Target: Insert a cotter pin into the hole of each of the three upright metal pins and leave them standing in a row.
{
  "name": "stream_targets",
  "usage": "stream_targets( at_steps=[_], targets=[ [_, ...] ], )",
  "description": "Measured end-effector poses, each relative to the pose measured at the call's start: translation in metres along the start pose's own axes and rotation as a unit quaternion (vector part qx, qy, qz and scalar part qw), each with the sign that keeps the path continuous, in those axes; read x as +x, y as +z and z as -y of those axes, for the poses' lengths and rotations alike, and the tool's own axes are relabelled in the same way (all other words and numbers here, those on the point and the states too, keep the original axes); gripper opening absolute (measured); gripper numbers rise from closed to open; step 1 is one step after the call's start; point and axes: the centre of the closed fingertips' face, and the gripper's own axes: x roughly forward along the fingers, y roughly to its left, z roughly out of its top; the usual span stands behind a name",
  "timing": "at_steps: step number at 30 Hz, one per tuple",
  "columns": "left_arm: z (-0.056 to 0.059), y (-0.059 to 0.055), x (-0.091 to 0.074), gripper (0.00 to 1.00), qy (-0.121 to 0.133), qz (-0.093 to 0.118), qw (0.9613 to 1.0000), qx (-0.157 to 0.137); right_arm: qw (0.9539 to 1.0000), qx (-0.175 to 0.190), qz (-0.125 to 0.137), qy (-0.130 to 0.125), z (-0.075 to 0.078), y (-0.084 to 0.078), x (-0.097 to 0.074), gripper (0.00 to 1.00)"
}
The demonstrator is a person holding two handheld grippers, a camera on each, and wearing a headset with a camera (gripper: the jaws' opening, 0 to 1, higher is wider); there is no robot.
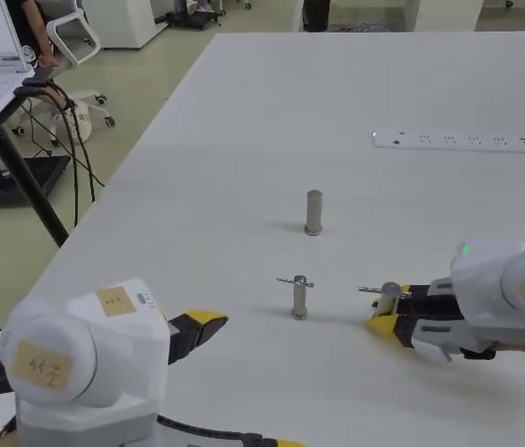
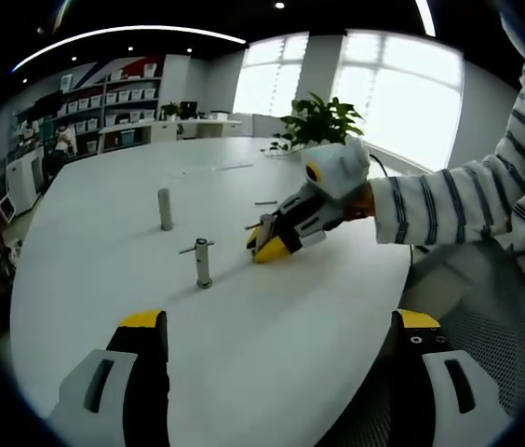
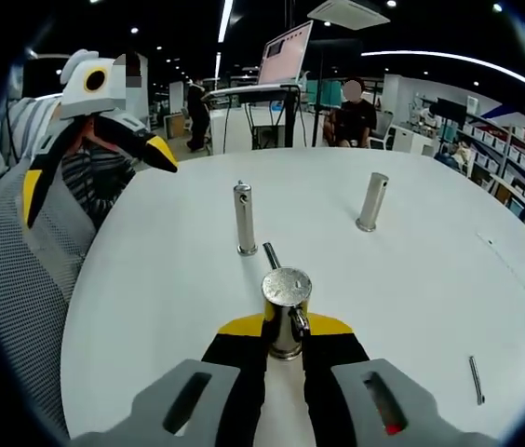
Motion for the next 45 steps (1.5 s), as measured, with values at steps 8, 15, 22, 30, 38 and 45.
stream_targets(
  at_steps=[8,15,22,30,38,45],
  targets=[
    [-0.002,-0.002,-0.002,0.99,0.003,0.001,1.0000,-0.004,0.9999,0.006,0.007,0.008,-0.003,-0.001,-0.001,0.09],
    [-0.002,-0.003,-0.004,0.99,0.002,-0.002,1.0000,-0.004,1.0000,0.003,0.008,0.002,-0.003,0.000,-0.001,0.10],
    [-0.003,-0.002,-0.005,0.99,0.004,-0.001,1.0000,-0.007,0.9998,0.008,0.014,-0.013,0.001,0.010,-0.006,0.30],
    [-0.009,0.004,-0.010,0.99,0.014,0.006,0.9998,-0.009,0.9993,0.029,0.010,-0.022,0.004,0.021,-0.026,0.59],
    [-0.022,0.015,-0.021,0.99,0.028,0.022,0.9992,-0.017,0.9983,0.034,-0.001,-0.048,0.006,0.026,-0.049,0.73],
    [-0.030,0.013,-0.023,0.99,0.035,0.017,0.9989,-0.027,0.9956,0.066,0.011,-0.066,0.008,0.031,-0.072,0.79]
  ],
)
